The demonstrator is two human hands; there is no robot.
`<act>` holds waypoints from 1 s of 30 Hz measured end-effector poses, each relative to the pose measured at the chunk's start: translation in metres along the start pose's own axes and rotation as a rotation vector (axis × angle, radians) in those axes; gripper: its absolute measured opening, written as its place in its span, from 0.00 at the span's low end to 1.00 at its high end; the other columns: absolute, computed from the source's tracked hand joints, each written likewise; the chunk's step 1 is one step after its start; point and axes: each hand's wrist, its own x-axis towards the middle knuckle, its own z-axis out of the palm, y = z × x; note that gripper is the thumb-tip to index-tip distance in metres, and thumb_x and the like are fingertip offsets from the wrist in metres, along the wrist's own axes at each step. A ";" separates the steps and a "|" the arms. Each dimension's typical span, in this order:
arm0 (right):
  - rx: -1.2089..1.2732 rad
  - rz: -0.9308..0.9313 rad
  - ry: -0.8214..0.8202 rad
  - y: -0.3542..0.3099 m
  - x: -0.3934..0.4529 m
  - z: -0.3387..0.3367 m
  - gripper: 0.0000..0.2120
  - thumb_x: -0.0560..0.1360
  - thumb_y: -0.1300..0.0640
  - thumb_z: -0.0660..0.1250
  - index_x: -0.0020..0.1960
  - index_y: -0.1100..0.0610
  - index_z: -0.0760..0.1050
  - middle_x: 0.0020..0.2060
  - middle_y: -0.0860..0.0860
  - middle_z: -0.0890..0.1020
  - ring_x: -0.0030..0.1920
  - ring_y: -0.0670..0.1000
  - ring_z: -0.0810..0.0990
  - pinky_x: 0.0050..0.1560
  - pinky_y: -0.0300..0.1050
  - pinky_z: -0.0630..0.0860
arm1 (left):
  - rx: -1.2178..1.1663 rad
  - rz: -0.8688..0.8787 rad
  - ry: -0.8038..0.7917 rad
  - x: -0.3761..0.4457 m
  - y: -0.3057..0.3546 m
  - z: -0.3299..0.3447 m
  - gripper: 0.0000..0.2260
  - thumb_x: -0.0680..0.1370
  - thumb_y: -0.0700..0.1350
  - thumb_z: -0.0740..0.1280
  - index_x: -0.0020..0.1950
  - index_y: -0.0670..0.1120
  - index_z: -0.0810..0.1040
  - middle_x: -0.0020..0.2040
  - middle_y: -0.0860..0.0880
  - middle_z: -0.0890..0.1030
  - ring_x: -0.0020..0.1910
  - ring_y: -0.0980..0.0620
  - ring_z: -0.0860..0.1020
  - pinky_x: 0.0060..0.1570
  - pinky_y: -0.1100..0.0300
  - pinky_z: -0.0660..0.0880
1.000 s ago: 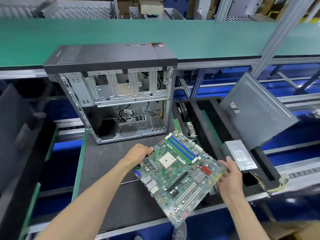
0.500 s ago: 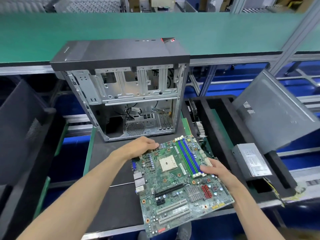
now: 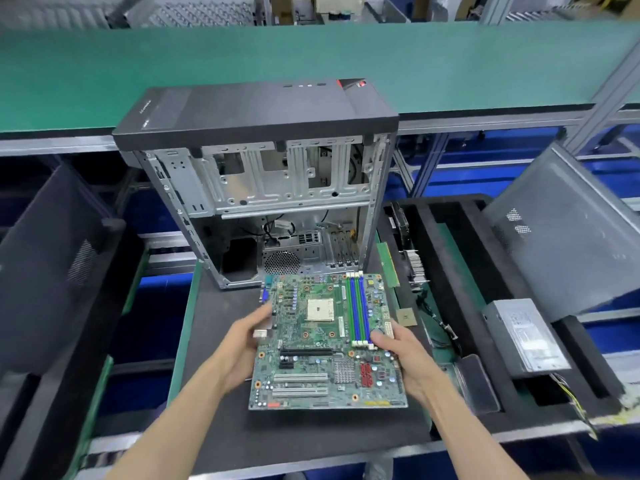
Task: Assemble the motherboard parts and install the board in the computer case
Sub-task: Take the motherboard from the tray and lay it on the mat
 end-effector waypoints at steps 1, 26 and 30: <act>-0.016 0.015 -0.006 0.002 0.006 0.006 0.31 0.74 0.59 0.73 0.74 0.56 0.68 0.65 0.54 0.80 0.69 0.60 0.74 0.73 0.66 0.63 | 0.051 -0.017 0.062 0.000 -0.006 -0.001 0.33 0.56 0.67 0.79 0.58 0.55 0.83 0.48 0.53 0.79 0.47 0.53 0.77 0.45 0.53 0.73; -1.343 -0.422 -0.089 0.019 0.045 0.008 0.04 0.75 0.65 0.67 0.49 0.61 0.79 0.46 0.51 0.78 0.49 0.52 0.72 0.51 0.51 0.72 | 0.006 0.028 0.248 0.007 -0.018 -0.039 0.49 0.59 0.50 0.79 0.76 0.45 0.61 0.76 0.44 0.63 0.74 0.45 0.60 0.73 0.40 0.51; -1.237 -0.500 -0.045 0.002 0.055 0.011 0.10 0.72 0.69 0.67 0.42 0.54 0.72 0.39 0.45 0.72 0.43 0.49 0.67 0.40 0.35 0.63 | -0.001 0.039 0.247 0.004 -0.019 -0.041 0.44 0.56 0.52 0.79 0.69 0.46 0.66 0.72 0.43 0.66 0.72 0.45 0.61 0.73 0.41 0.51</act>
